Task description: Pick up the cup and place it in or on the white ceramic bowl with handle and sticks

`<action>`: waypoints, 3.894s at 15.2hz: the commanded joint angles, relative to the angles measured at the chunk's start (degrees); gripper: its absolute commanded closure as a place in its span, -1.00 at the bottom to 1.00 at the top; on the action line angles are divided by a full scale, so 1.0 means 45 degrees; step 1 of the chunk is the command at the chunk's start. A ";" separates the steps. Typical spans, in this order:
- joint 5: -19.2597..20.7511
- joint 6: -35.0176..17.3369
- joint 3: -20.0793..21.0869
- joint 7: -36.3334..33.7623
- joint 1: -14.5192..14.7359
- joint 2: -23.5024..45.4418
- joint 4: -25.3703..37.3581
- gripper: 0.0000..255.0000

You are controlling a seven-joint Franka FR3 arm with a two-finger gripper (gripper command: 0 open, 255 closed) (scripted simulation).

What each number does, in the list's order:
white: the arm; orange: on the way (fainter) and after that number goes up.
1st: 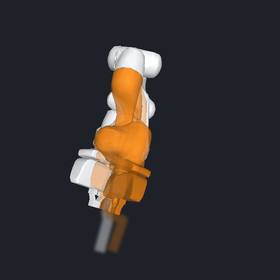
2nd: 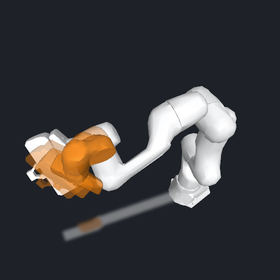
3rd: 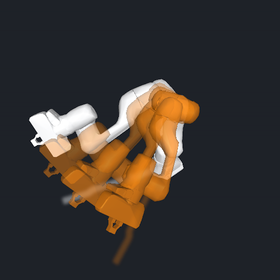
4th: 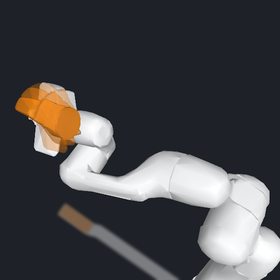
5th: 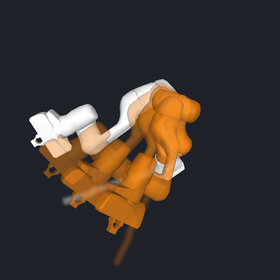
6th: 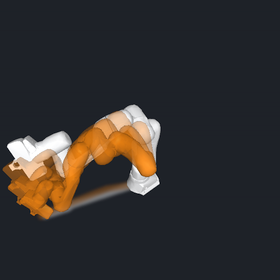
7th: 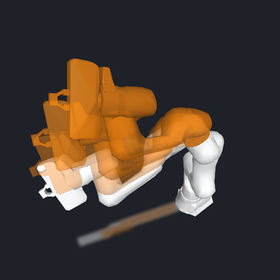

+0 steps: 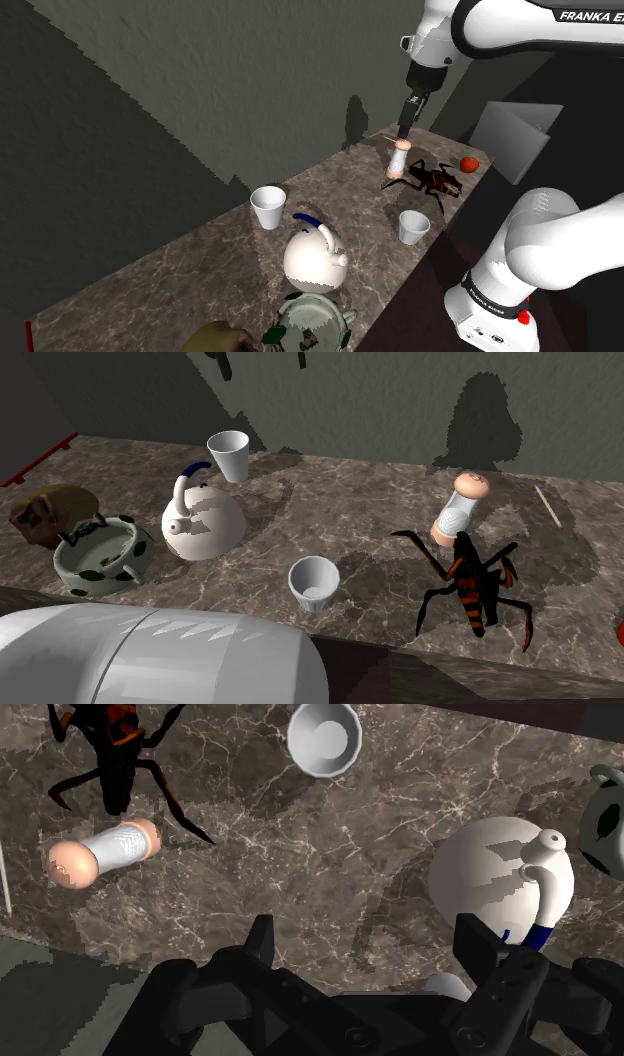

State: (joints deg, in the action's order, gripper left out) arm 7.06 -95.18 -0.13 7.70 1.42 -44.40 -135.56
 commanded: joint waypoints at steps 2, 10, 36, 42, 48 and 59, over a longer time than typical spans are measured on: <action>0.0035 -0.0229 0.0026 -0.0103 -0.0030 -0.0025 -0.0408 -1.00; 0.0337 -0.2174 0.0222 -0.0970 -0.0290 0.0142 -0.3428 -1.00; 0.2271 -0.9459 0.0630 -0.3589 -0.1841 0.4944 -0.8385 -1.00; 0.2269 -0.9454 0.0630 -0.3589 -0.1839 0.4941 -0.8384 1.00; 0.2270 -0.9454 0.0629 -0.3588 -0.1841 0.4940 -0.8385 1.00; 0.1599 -0.7153 0.0472 -0.2886 -0.1431 0.2901 -0.8074 1.00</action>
State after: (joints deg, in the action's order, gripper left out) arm 14.62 -128.72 2.00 -5.57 -5.27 -30.49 -172.33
